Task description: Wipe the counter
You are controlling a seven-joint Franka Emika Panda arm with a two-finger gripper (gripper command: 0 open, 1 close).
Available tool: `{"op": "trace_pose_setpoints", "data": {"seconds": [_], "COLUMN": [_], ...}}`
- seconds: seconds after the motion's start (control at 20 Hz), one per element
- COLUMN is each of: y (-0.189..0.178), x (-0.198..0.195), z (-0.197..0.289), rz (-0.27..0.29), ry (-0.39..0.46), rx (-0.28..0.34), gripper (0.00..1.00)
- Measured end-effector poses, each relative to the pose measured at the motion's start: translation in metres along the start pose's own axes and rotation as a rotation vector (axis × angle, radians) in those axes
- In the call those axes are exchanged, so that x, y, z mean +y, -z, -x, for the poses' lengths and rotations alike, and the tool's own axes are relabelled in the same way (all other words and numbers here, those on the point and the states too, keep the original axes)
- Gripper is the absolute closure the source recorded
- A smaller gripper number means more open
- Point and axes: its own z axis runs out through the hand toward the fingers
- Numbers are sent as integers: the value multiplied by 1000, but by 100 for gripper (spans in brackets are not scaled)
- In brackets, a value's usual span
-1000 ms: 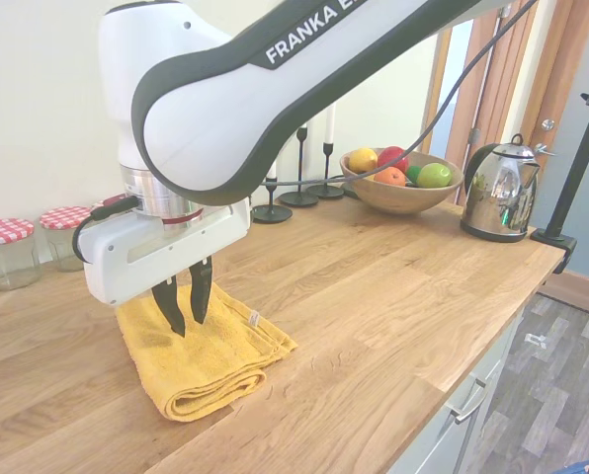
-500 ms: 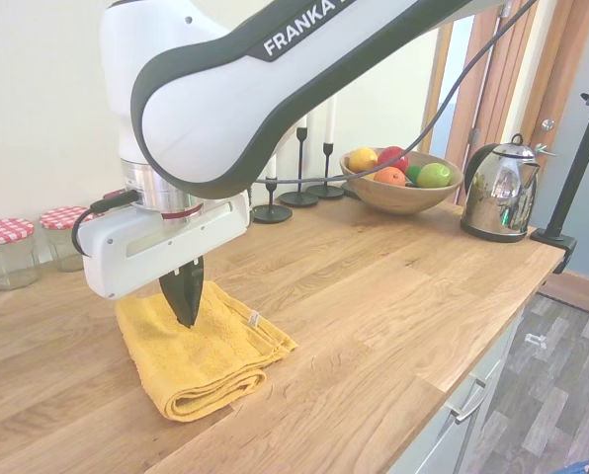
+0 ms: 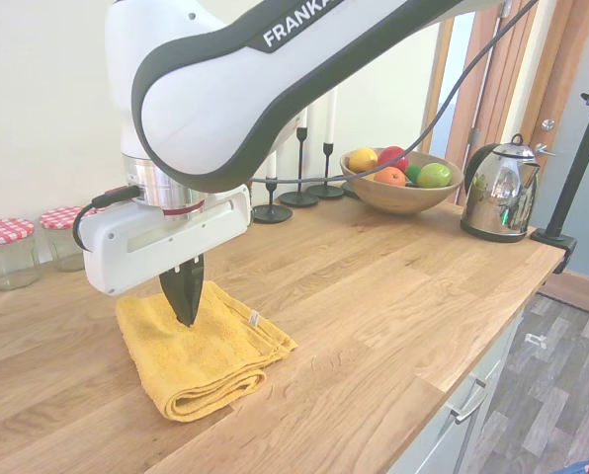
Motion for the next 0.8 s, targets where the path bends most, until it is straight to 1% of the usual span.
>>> {"op": "trace_pose_setpoints", "data": {"seconds": [0.3, 0.5, 0.8], "y": [2, 5, 0], "x": [1, -2, -1], "z": [-3, -6, -15], "rz": [-10, -41, -60], "ry": [3, 11, 16], "rx": [3, 17, 31], "gripper": [0, 0, 0]}}
